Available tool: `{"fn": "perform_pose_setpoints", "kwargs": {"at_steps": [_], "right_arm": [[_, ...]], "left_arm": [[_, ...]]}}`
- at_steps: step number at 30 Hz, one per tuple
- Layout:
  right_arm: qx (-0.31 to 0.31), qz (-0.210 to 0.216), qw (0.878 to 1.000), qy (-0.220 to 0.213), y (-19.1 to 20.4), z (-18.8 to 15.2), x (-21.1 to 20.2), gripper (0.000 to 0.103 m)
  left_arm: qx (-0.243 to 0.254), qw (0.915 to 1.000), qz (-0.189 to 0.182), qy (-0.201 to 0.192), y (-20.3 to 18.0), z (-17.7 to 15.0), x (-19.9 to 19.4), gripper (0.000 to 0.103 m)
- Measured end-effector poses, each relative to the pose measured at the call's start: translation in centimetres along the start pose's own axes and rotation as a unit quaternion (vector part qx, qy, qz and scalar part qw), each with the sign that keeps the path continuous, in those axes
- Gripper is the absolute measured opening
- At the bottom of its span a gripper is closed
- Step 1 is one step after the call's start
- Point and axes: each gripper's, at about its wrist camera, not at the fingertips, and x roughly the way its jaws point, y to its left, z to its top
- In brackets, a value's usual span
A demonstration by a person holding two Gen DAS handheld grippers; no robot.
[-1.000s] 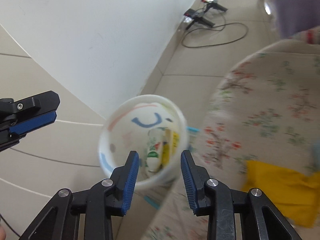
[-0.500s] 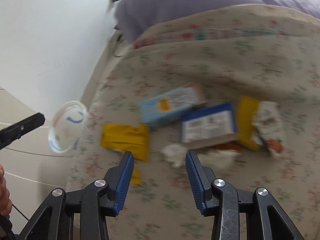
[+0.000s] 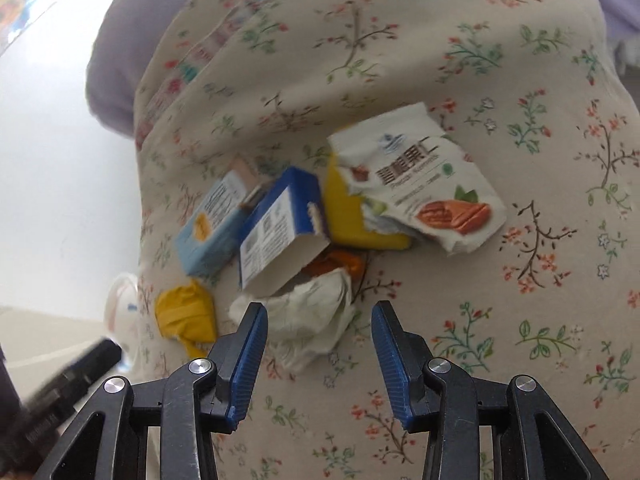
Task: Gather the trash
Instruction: 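Move both grippers back over the remaining trash on the bed cover, then grasp yellow wrapper with left gripper while right gripper grasps crumpled tissue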
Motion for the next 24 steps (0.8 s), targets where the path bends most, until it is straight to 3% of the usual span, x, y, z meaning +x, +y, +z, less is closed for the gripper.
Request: {"fn": "perform_pose_setpoints", "kwargs": {"at_steps": [5,10,13,16,21,24], "right_arm": [[-0.010,-0.008,1.000,0.000,0.3,0.4,0.7,0.048],[-0.005,0.003,1.000,0.013,0.4,0.0,1.9,0.048],[-0.010,0.000,1.000,0.017,0.5,-0.3,2.5,0.048],[-0.013,0.003,1.000,0.025,0.9,-0.5,3.1,0.048],[-0.030,0.002,0.999,0.029,1.5,-0.6,3.6,0.048],[-0.035,0.003,0.999,0.031,1.5,-0.6,3.7,0.048]], "left_arm": [[0.004,0.9992,0.034,0.020,-0.1,0.3,2.5,0.065],[-0.008,0.9970,0.072,0.025,3.0,1.7,3.0,0.065],[-0.075,0.9955,0.050,0.027,7.2,2.2,3.0,0.065],[-0.151,0.9874,0.015,0.047,10.7,1.6,4.4,0.065],[-0.159,0.9857,-0.003,0.056,11.2,1.1,6.7,0.065],[-0.151,0.9879,0.005,0.036,10.4,1.3,6.9,0.060]]}}
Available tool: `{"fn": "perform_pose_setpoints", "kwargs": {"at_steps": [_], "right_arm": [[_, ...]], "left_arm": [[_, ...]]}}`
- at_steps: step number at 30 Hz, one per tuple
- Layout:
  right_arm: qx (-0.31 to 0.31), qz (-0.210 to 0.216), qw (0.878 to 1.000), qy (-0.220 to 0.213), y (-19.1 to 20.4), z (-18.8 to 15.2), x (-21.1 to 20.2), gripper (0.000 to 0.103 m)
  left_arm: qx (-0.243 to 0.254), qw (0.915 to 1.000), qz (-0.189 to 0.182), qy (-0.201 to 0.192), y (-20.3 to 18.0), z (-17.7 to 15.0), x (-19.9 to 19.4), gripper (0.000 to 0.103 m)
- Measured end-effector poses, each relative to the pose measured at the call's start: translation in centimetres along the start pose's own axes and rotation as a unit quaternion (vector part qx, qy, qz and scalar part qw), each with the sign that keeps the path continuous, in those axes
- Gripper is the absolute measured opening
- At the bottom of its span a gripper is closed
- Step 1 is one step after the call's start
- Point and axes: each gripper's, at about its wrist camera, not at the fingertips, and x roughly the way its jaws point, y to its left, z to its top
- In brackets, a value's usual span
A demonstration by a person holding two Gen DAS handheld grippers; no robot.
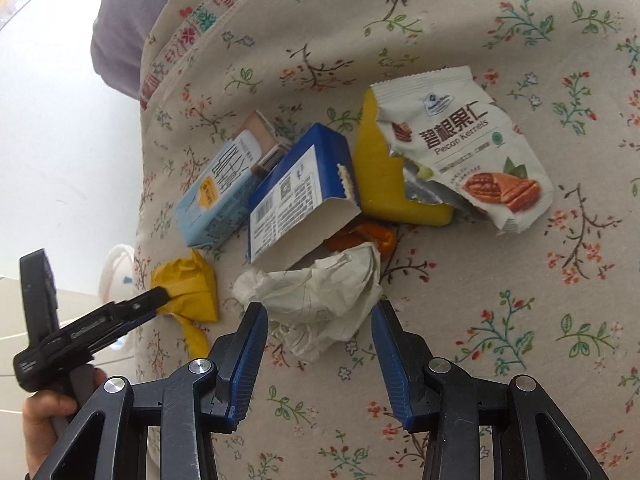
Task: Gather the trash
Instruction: 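Grasp yellow wrapper with left gripper while right gripper grasps crumpled tissue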
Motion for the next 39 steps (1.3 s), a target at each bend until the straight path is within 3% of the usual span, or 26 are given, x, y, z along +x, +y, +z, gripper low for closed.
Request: {"fn": "perform_pose_setpoints", "kwargs": {"at_steps": [2,3,4,7,14,19,21,23,24,26,29,34,37,39], "right_arm": [[0.000,0.000,1.000,0.001,-0.2,0.0,0.1,0.048],[0.002,0.000,1.000,0.002,-0.4,0.0,0.1,0.048],[0.004,0.000,1.000,0.002,-0.5,0.1,0.2,0.048],[0.011,0.004,1.000,0.003,-1.0,0.1,0.2,0.048],[-0.002,0.009,1.000,-0.008,-0.5,0.2,0.4,0.049],[-0.030,-0.002,0.999,-0.028,1.1,0.3,0.4,0.062],[-0.059,-0.027,0.997,-0.044,2.1,0.3,0.7,0.067],[-0.092,-0.061,0.992,-0.055,2.9,0.1,1.4,0.066],[-0.104,-0.071,0.990,-0.059,3.0,0.0,1.7,0.063],[-0.119,-0.085,0.988,-0.054,3.2,-0.1,2.3,0.021],[-0.120,-0.082,0.988,-0.061,3.0,0.0,1.8,0.008],[-0.130,-0.078,0.985,-0.078,3.6,0.3,-0.2,0.005],[-0.139,-0.070,0.984,-0.086,4.4,0.2,-1.3,0.005],[-0.149,-0.071,0.982,-0.088,5.0,-0.1,-1.7,0.005]], "left_arm": [[0.013,0.9998,0.014,-0.004,-0.7,-0.1,0.3,0.027],[0.020,0.9997,0.016,-0.004,-1.0,-0.1,0.3,0.027],[0.026,0.9996,0.012,-0.007,-1.4,-0.1,0.2,0.007],[0.035,0.9993,0.008,-0.010,-2.4,-0.3,-0.1,0.000],[0.030,0.9987,-0.031,-0.025,-3.4,-0.6,-2.3,0.000],[0.014,0.9980,-0.045,-0.041,-3.3,-0.8,-4.1,0.000],[0.004,0.9978,-0.060,-0.027,-2.8,-1.0,-3.9,0.008],[-0.002,0.9985,-0.054,-0.009,-3.0,-1.3,-3.5,0.030],[-0.011,0.9983,-0.057,-0.004,-3.0,-1.7,-3.3,0.035],[-0.025,0.9973,-0.068,0.006,-2.8,-2.2,-2.7,0.042],[-0.027,0.9966,-0.069,0.036,-3.6,-3.0,-1.6,0.042],[0.002,0.9978,-0.053,0.039,-5.9,-4.5,-0.7,0.042],[0.016,0.9992,-0.022,0.029,-6.6,-5.0,-0.1,0.041],[0.029,0.9991,-0.018,0.027,-6.9,-5.2,0.1,0.022]]}}
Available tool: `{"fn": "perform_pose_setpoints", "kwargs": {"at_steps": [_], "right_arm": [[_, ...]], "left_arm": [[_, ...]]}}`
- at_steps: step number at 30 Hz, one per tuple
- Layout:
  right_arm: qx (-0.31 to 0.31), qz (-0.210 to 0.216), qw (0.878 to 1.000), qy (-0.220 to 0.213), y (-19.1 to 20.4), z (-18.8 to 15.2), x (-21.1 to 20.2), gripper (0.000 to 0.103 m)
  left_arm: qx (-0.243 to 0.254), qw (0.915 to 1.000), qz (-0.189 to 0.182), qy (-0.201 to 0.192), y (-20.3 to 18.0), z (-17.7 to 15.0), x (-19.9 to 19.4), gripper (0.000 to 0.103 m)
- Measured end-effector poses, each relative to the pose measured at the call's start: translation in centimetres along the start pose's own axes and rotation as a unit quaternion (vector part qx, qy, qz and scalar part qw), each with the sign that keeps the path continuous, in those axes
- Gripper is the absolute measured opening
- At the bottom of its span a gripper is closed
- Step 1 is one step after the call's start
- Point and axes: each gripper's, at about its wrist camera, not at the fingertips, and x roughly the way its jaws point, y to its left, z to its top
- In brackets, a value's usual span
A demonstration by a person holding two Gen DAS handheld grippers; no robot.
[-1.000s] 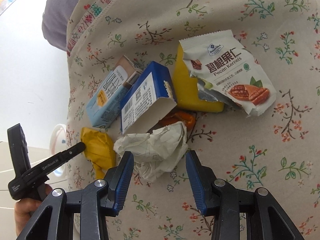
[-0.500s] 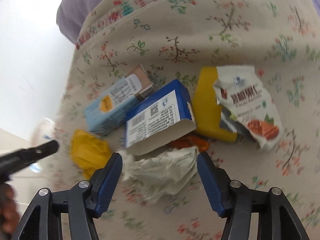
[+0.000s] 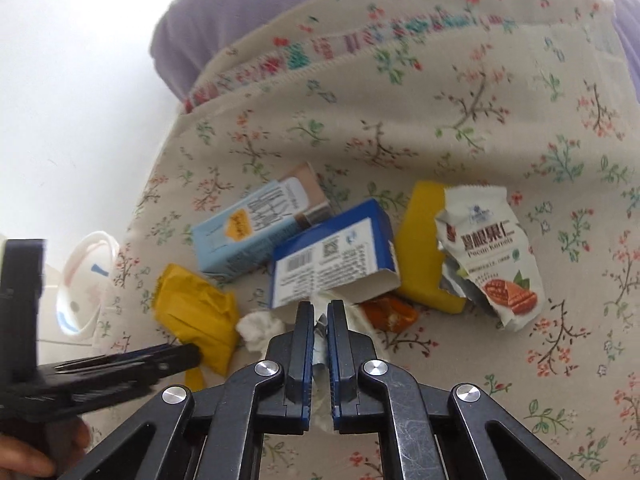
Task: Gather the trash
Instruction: 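Grasp yellow wrapper with left gripper while right gripper grasps crumpled tissue, then carry yellow wrapper and tissue to the bucket and open both grippers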
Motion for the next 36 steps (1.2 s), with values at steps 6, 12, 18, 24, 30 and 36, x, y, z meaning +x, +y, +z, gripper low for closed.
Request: {"fn": "perform_pose_setpoints", "kwargs": {"at_steps": [6,12,18,24,30,36], "right_arm": [[-0.024,-0.014,1.000,-0.003,1.2,0.0,0.0,0.004],[-0.013,-0.010,1.000,-0.008,0.4,-0.1,-0.6,0.004],[-0.002,0.004,1.000,-0.019,0.1,0.2,-2.1,0.004],[-0.008,0.014,0.999,-0.028,0.7,0.2,-3.0,0.004],[-0.022,0.030,0.999,-0.030,2.1,-0.1,-3.0,0.004],[-0.028,0.058,0.997,-0.030,4.3,-0.4,-2.4,0.004]], "left_arm": [[0.023,0.9996,0.003,-0.015,-0.7,-0.3,-1.1,0.001],[0.027,0.9989,-0.018,-0.034,-0.2,-0.7,-4.8,0.001],[0.027,0.9974,-0.028,-0.060,0.4,-0.8,-7.9,0.001],[-0.016,0.9963,-0.029,-0.080,4.6,0.9,-10.7,0.001],[-0.091,0.9895,-0.010,-0.112,11.4,2.4,-13.2,0.001],[-0.154,0.9798,0.031,-0.124,18.3,3.3,-13.7,0.001]]}}
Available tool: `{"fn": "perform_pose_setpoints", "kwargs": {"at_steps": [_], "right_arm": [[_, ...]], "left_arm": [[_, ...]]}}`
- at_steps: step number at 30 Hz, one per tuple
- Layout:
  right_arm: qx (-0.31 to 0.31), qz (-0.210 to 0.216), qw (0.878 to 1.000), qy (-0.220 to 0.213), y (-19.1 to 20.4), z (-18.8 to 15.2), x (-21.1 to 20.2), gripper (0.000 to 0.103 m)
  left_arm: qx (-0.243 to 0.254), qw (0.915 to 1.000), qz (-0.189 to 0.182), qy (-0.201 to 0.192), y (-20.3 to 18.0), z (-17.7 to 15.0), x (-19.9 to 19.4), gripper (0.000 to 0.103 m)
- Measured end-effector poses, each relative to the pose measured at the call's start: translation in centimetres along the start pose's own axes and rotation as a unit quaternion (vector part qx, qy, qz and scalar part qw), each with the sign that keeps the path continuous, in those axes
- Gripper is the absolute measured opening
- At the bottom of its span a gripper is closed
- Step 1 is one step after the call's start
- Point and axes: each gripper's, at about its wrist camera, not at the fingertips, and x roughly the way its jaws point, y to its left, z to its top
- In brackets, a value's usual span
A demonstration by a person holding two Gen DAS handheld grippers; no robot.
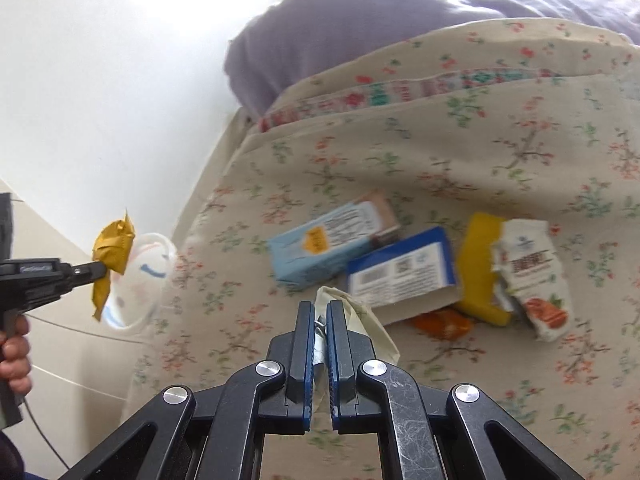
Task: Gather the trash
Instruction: 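Carry yellow wrapper and tissue to the bucket and open both grippers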
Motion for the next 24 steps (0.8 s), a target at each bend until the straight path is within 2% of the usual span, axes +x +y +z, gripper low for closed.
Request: {"fn": "perform_pose_setpoints", "kwargs": {"at_steps": [2,7,10,12,13,14,16,20,22,24], "right_arm": [[0.001,0.011,1.000,0.000,0.9,-0.2,0.5,0.004],[-0.015,0.018,1.000,0.009,3.7,0.0,2.1,0.004],[-0.024,0.027,0.999,0.008,5.7,0.6,3.1,0.004],[-0.030,0.038,0.999,0.004,7.4,1.1,3.8,0.004],[-0.032,0.045,0.998,0.003,8.2,1.3,4.1,0.004],[-0.034,0.056,0.998,0.003,9.2,1.7,4.7,0.004],[-0.040,0.065,0.997,0.004,11.0,2.1,5.7,0.004],[-0.058,0.091,0.994,0.011,15.5,3.1,8.6,0.004],[-0.061,0.105,0.992,0.014,17.1,3.3,9.8,0.004],[-0.063,0.125,0.990,0.020,19.2,3.4,11.4,0.004]], "left_arm": [[-0.010,0.9997,0.021,0.006,1.5,0.4,0.8,0.001],[-0.016,0.9988,0.041,0.024,3.9,1.2,3.1,0.001],[-0.028,0.9985,0.034,0.034,5.2,1.7,3.6,0.001],[-0.026,0.9988,0.018,0.037,5.8,2.4,3.6,0.004],[-0.026,0.9986,0.020,0.042,5.8,2.8,3.6,0.010],[-0.029,0.9982,0.028,0.043,5.9,3.2,3.4,0.023],[-0.035,0.9983,0.041,0.023,6.2,3.8,1.9,0.043],[-0.041,0.9982,0.040,-0.016,6.9,4.5,-1.7,0.045],[-0.066,0.9968,0.027,-0.035,7.5,4.3,-3.5,0.045],[-0.083,0.9958,0.005,-0.038,7.9,4.0,-4.8,0.045]]}}
